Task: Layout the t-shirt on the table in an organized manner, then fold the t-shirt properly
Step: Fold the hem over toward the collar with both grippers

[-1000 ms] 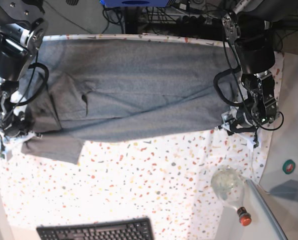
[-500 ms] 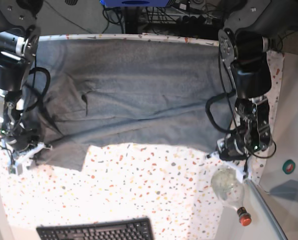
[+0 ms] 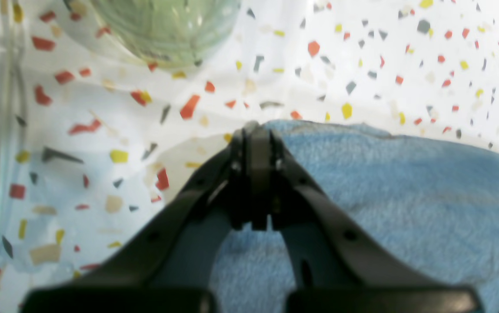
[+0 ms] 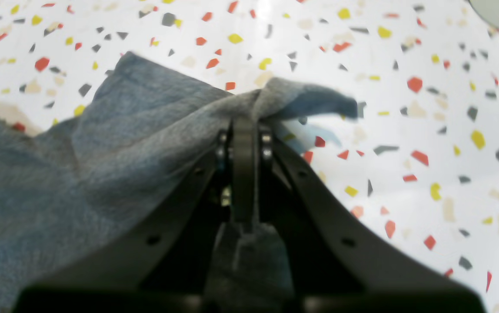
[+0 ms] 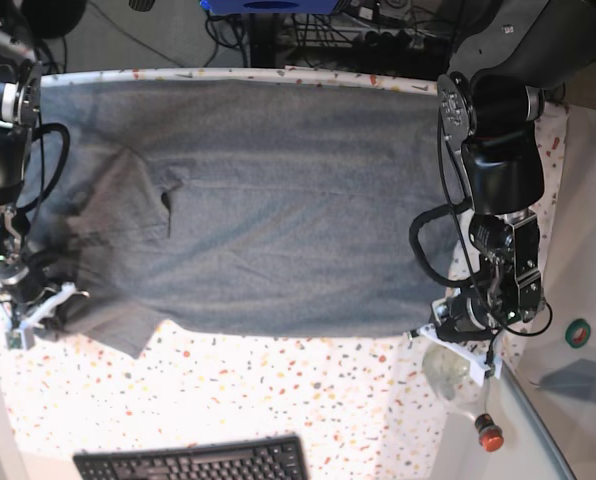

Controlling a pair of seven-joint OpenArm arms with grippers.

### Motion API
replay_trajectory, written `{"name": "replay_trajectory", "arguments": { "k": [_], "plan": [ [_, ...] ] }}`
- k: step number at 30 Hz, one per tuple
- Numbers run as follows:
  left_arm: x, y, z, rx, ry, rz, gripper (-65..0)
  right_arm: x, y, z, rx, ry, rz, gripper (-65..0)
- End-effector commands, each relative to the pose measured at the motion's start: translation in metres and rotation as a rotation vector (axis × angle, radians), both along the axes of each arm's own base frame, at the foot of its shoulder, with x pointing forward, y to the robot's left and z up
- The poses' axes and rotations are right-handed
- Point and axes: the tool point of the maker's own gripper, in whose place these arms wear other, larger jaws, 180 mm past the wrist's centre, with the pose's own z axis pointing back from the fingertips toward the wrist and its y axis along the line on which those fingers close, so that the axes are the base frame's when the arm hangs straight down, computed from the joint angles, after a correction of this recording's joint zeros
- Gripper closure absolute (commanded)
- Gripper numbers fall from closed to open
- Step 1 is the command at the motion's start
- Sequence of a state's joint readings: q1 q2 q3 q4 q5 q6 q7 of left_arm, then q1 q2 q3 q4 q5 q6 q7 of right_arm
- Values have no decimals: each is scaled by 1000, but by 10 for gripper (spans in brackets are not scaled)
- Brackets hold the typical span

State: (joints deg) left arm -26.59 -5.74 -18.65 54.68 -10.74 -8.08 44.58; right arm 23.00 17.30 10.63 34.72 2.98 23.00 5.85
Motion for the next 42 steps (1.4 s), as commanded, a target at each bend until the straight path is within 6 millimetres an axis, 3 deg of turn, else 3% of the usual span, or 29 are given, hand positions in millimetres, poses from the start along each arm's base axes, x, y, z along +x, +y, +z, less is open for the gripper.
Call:
{"name": "replay_trajectory", "arguments": {
  "k": [1, 12, 19, 22, 28, 33, 37, 42],
  "plan": [
    [16, 4, 21, 9, -61, 3, 0, 16, -4, 22, -6, -74, 3, 0],
    [14, 11, 25, 21, -77, 13, 0, 21, -5, 34, -3, -157, -1, 0],
    [-10, 12, 30, 47, -11, -16, 0, 7, 2, 47, -46, -207, 38, 0],
    [-19, 14, 38, 73, -41, -18, 0, -4, 6, 44, -68, -171, 57, 0],
    [-52, 14, 42, 116, -17, -39, 0, -32, -18, 55, -79, -153, -37, 0],
    [-80, 4, 44, 43, -19, -62, 0, -64, -33, 37, -105, -26, -73, 0],
    [-109, 9, 37, -33, 7, -39, 0, -86, -30, 23, -115, 38, -64, 0],
    [-134, 20, 36, 6, 22, -35, 0, -110, -28, 16, -110, 101, -91, 0]
  ]
}}
